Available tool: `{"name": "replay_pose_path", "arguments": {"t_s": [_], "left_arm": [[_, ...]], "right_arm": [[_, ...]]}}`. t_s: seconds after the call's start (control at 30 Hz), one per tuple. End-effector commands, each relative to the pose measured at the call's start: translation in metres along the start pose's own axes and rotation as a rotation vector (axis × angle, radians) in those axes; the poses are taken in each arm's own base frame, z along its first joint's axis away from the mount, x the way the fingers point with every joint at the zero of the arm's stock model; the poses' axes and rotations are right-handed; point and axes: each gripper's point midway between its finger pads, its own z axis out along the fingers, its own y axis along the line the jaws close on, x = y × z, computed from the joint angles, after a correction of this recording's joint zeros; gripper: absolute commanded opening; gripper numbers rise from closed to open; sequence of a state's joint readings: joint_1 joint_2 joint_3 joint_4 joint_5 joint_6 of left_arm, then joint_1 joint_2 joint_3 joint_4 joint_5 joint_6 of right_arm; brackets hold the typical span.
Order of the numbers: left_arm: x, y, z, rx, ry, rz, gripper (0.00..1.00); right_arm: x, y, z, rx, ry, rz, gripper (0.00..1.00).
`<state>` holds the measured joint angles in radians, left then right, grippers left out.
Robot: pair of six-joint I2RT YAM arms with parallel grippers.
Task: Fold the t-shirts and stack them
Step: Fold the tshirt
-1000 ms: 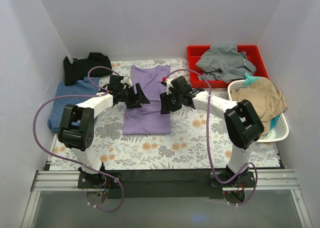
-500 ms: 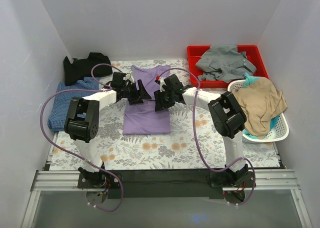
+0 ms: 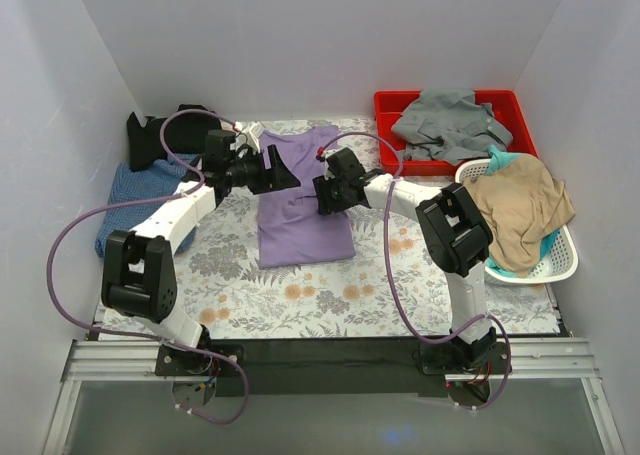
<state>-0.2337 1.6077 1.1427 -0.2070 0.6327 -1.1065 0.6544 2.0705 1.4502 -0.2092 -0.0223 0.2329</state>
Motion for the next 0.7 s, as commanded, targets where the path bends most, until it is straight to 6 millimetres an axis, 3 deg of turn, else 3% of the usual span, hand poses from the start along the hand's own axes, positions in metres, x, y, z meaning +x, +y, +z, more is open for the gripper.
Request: {"name": "replay_pose_path", "arguments": {"t_s": [0.0, 0.13, 0.27, 0.4, 0.47, 0.53, 0.67], "left_arm": [[0.036, -0.014, -0.012, 0.107, 0.128, 0.017, 0.66], [0.071, 0.012, 0.001, 0.081, 0.222, -0.048, 0.65], [0.08, 0.034, 0.022, 0.062, 0.25, -0.097, 0.64], [0.077, 0.037, 0.036, 0.081, 0.261, -0.131, 0.63], [0.065, 0.042, 0.044, 0.06, 0.242, -0.123, 0.63], [0.066, 0.06, 0.055, 0.005, 0.258, -0.132, 0.63], [0.046, 0.072, 0.072, -0.037, 0.218, -0.109, 0.63]], "right_arm": [[0.009, -0.017, 0.007, 0.071, 0.035, 0.019, 0.56], [0.003, -0.011, 0.003, 0.042, 0.019, 0.027, 0.56], [0.007, -0.012, 0.001, 0.042, 0.021, 0.029, 0.56], [0.011, -0.013, 0.001, 0.045, 0.028, 0.032, 0.56], [0.014, -0.008, 0.0, 0.016, 0.035, 0.032, 0.56], [0.018, -0.007, 0.0, 0.008, 0.035, 0.038, 0.56], [0.024, -0.005, 0.0, -0.006, 0.04, 0.049, 0.56]]}}
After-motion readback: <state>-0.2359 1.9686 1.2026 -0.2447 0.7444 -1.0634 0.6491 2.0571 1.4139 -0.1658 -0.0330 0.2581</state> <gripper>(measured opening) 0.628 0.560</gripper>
